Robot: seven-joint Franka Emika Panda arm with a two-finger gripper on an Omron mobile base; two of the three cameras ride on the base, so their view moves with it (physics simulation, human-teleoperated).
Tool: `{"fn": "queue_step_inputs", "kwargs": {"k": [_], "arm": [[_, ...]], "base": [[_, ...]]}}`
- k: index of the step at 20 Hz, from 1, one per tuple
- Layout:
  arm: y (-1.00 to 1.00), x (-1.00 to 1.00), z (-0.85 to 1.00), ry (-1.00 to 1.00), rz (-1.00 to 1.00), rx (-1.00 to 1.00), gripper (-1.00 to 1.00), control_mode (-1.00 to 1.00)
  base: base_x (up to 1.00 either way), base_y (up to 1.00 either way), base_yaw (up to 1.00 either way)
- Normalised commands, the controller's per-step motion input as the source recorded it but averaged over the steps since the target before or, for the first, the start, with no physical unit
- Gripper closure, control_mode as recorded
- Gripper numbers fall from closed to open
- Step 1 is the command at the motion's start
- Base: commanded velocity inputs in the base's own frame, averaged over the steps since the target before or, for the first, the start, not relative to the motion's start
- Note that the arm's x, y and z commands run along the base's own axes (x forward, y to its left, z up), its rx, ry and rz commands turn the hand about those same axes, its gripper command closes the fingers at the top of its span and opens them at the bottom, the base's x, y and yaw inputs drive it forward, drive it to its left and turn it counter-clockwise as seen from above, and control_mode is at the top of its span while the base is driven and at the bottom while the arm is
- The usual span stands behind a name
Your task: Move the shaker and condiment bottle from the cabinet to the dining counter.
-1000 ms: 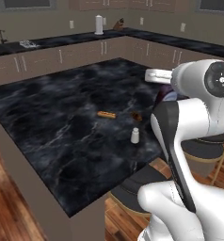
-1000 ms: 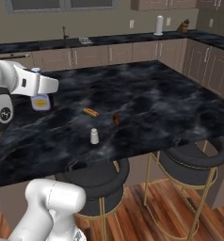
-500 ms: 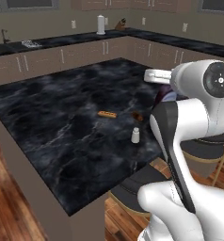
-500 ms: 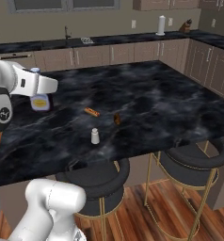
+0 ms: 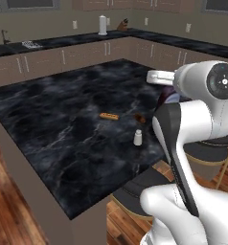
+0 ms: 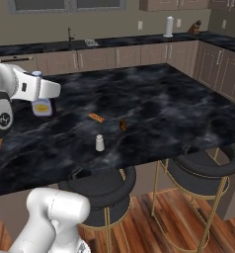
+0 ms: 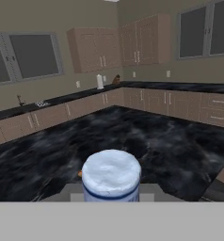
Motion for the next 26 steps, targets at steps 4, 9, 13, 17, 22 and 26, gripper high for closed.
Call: {"fn": "queue_step_inputs", "kwargs": {"k": [4, 9, 13, 17, 22, 26], "arm": [[0.0, 0.0, 0.0, 0.0, 0.0, 0.0, 1.0, -1.0], [0.0, 0.0, 0.0, 0.0, 0.0, 0.0, 1.0, -1.0], [0.0, 0.0, 0.0, 0.0, 0.0, 0.0, 1.0, -1.0], [0.04, -0.08, -0.09, -0.01, 0.0, -0.07, 1.0, -1.0], [-0.18, -0.05, -0.17, 0.02, 0.09, 0.12, 1.0, -1.0], [-0.18, 0.0, -0.15, 0.02, 0.22, 0.15, 1.0, -1.0]], "base": [[0.0, 0.0, 0.0], [0.0, 0.0, 0.0], [0.0, 0.0, 0.0], [0.0, 0.0, 0.0], [0.0, 0.0, 0.0], [0.0, 0.0, 0.0]]}}
